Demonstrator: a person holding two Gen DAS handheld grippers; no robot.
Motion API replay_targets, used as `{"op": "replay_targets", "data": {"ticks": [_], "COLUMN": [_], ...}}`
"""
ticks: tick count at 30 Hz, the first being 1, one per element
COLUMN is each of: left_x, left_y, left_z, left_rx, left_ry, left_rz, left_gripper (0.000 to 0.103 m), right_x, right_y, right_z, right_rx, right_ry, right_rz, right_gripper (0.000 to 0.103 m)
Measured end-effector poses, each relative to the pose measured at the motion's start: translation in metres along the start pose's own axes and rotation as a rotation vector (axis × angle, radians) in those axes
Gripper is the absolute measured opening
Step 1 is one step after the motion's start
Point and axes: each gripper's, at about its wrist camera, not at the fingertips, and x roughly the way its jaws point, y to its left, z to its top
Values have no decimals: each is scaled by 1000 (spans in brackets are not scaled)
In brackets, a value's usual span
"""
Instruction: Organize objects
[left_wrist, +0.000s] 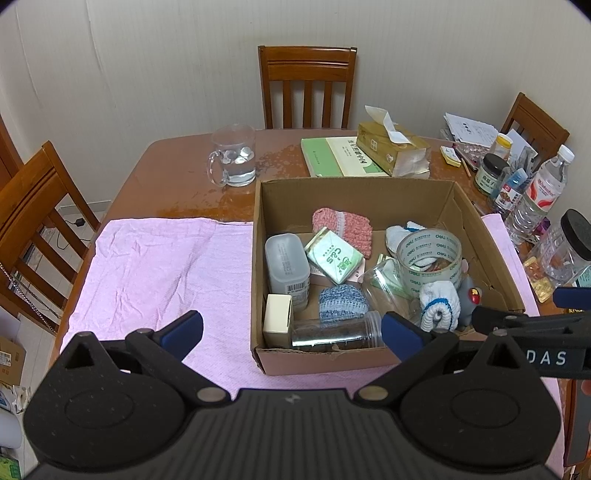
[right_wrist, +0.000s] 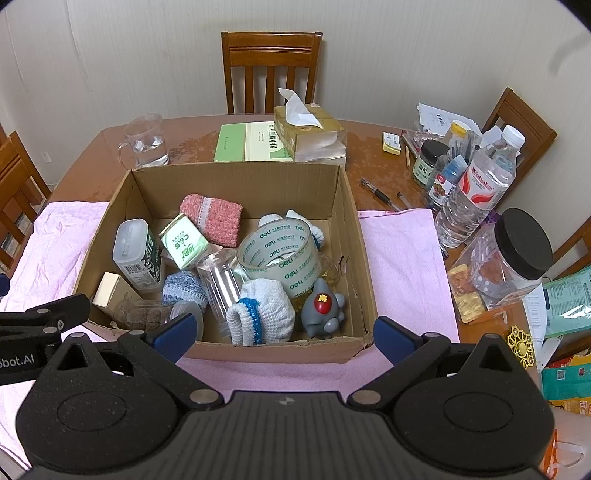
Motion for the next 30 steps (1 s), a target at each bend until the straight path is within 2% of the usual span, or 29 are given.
{"op": "replay_targets", "data": {"ticks": [30], "left_x": [1], "left_y": [0], "left_z": [1], "left_rx": [13], "left_ry": [12], "left_rz": [22], "left_gripper": [102], "right_x": [-1], "right_y": [0], "right_z": [1], "right_rx": [4], "right_ry": [4], "right_rz": [-7], "right_gripper": [103]}}
